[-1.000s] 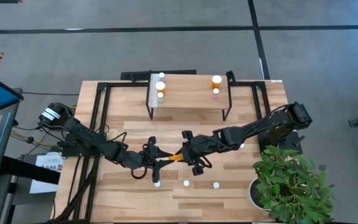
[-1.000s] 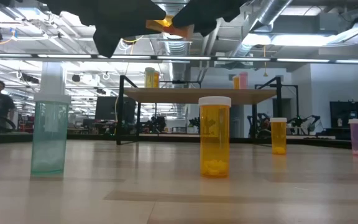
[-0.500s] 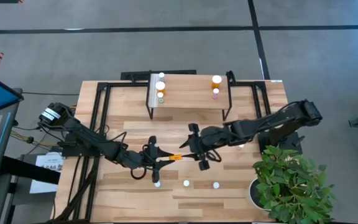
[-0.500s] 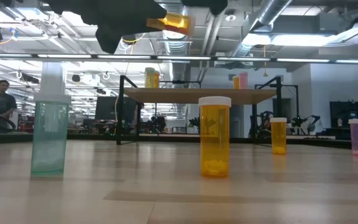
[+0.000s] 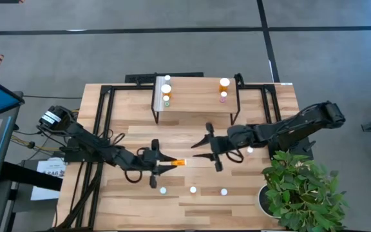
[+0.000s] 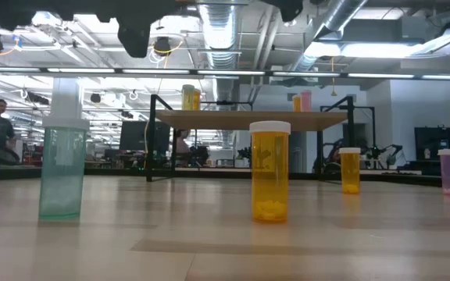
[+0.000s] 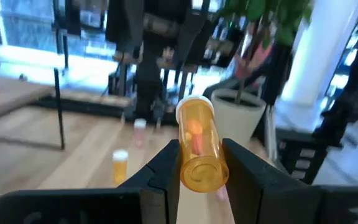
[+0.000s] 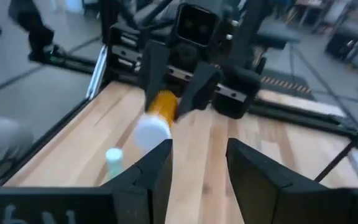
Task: Pick and place medicine bottles onto shelf by color
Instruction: Put the bottom left small orange pill bottle on the shelf
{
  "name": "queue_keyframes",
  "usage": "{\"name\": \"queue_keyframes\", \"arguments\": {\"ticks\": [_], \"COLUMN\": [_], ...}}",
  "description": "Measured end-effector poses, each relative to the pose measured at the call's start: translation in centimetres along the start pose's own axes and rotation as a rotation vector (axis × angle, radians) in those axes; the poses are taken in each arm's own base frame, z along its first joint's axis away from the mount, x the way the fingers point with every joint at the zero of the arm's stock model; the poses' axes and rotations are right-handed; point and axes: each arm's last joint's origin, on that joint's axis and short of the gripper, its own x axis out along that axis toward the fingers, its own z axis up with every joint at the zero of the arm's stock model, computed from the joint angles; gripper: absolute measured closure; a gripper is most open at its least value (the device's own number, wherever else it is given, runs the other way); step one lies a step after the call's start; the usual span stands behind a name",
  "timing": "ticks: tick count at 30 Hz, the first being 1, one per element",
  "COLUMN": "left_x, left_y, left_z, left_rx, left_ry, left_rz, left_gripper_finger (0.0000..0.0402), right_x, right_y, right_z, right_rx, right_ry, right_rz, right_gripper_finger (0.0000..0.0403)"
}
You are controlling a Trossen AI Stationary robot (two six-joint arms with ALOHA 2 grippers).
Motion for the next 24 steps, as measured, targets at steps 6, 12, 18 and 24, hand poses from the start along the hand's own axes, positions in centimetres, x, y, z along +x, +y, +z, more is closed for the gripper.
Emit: {"name": "queue_keyframes", "arguments": {"ticks": [6,12,18,24], "left_x": [-1.8,-3.1,-3.1,-3.0], "left_y": [1.3,2.8,3.7,4.5], "left_z": [-0.3,-0.6,0.1,1.0], "left_rx": [-0.032,-0.065,-0.052,-0.048], "left_ry": [-0.151,-0.241,-0.318,-0.39], "left_rz": [-0.031,-0.041,-0.084,-0.141], "left_gripper_finger": [0.0319,0.031,0.031,0.0309], "right_x": [-0.2,0.2,1.1,2.1], "right_y": [-0.7,-1.3,-2.0,-2.9], "right_z": [-1.2,-1.1,-1.4,-1.3], "right_rx": [0.01,0.004,0.006,0.025], "right_ry": [-0.184,-0.309,-0.385,-0.46], "right_rz": [-0.016,0.003,-0.029,-0.06], "right_gripper_finger": [0.0232,0.0226,0.022,0.021]}}
